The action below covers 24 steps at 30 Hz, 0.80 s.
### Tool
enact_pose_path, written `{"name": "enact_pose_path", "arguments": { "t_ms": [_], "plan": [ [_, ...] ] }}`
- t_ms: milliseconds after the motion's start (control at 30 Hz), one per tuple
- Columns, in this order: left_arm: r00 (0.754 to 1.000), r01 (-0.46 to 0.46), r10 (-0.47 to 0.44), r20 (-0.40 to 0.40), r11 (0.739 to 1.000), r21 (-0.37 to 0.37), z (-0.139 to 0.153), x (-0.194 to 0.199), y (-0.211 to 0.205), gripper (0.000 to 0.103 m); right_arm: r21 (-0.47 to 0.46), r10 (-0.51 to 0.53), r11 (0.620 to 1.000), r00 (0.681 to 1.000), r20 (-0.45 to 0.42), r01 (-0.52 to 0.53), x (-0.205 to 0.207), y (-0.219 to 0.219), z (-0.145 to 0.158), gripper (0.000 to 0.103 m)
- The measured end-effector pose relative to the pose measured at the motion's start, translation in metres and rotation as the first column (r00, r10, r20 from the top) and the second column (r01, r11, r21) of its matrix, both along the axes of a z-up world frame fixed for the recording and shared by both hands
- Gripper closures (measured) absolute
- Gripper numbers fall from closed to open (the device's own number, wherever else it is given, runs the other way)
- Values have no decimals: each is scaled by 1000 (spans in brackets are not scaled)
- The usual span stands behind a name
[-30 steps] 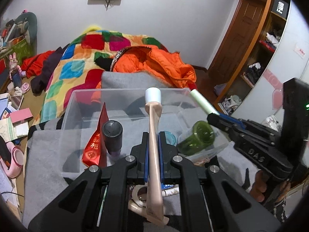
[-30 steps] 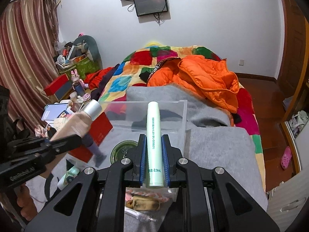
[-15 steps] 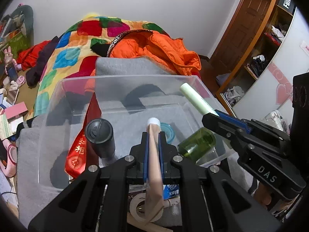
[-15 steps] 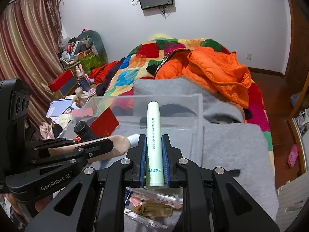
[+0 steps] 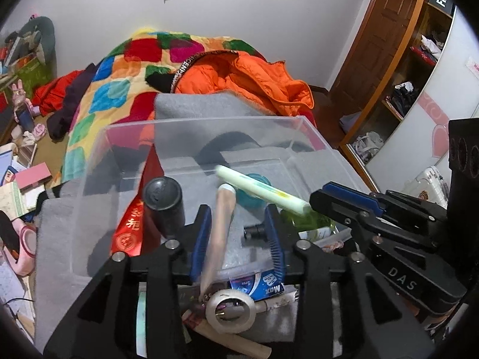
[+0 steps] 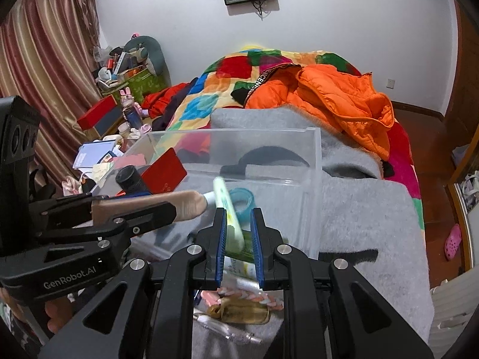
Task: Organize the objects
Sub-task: 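Drop the white-green tube into the box while the left tool drops the beige tube in, then grasp the white tape roll with the right tool while the left tool grasps a green packet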
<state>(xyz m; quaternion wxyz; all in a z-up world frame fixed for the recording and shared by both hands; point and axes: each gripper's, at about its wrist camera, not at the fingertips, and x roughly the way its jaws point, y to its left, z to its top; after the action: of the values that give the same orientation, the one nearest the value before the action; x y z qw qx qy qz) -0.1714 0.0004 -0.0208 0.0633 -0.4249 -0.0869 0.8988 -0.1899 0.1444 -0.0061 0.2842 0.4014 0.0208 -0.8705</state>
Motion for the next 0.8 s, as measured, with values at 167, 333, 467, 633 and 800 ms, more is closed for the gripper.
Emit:
{"name": "enact_pose_path", "arguments": {
  "t_ms": [167,333,467,633,800],
  "plan": [
    [1000,2,-1,-27,1000,11,12,13,-4,52,-5,7,1000,1000,-18,-7,12,7,8,78],
    [998,5,-5,-70,1000,8,28,30,-5,44,8,-6,1000,997,-70,6,30,16,20,65],
    [995,4,-4,-96,1000,0,37,46,-7,36,11,-13,1000,995,-96,14,41,25,26,60],
    [995,6,-8,-102,1000,-21,36,65,-7,31,11,-19,1000,993,-114,20,57,34,28,56],
    [998,1,-4,-70,999,-35,18,79,-8,25,34,-8,999,995,-100,12,67,40,15,56]
  ]
}}
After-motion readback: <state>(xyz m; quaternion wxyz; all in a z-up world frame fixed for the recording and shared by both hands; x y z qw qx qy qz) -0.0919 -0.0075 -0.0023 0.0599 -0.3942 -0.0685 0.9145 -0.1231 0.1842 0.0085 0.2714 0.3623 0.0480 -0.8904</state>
